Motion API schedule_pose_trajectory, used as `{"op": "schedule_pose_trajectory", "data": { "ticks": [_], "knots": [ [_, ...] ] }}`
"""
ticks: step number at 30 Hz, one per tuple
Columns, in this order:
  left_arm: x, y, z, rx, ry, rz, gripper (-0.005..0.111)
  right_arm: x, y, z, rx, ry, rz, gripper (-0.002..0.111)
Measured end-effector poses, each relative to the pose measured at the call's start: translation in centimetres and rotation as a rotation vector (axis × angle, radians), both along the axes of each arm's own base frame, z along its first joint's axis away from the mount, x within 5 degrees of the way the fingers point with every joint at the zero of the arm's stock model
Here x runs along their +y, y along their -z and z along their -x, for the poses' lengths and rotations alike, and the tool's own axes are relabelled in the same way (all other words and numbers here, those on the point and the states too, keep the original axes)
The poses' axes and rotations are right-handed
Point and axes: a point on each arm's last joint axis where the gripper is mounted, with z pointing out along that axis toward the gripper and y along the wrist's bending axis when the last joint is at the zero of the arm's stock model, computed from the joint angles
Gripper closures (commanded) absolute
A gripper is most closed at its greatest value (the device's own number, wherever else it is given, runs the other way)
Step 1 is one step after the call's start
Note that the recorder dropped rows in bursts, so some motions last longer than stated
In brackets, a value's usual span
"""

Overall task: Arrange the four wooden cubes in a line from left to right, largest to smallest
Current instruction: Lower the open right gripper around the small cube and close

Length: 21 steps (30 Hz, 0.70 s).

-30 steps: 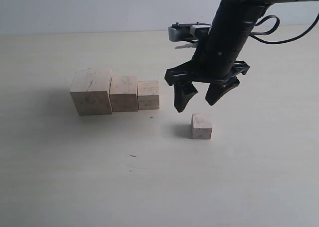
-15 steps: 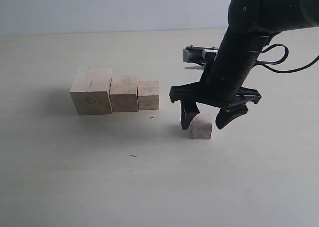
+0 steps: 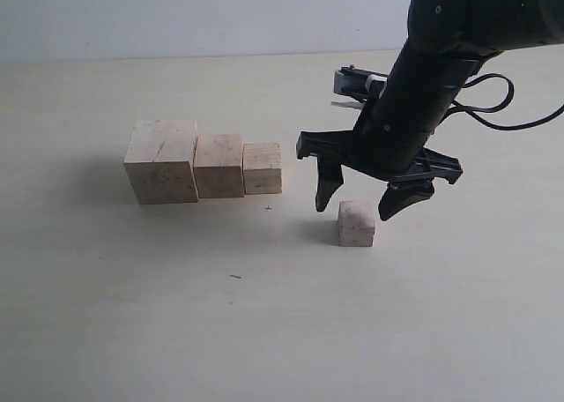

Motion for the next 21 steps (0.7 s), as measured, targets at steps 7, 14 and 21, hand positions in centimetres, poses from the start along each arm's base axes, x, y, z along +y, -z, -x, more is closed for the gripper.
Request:
{"op": "schedule_pose_trajectory", "data": {
  "ticks": [7, 14, 21],
  "knots": [
    [0.0, 0.0, 0.0, 0.0, 0.0, 0.0, 0.107, 0.0, 0.6, -0.1, 0.017, 0.035, 0.02, 0.037],
    [0.0, 0.0, 0.0, 0.0, 0.0, 0.0, 0.107, 0.1, 1.7, -0.5, 0.021, 0.097, 0.032, 0.039],
    [0.0, 0.0, 0.0, 0.0, 0.0, 0.0, 0.107, 0.2, 2.9, -0.8, 0.027, 0.106, 0.045, 0.045]
  ]
}}
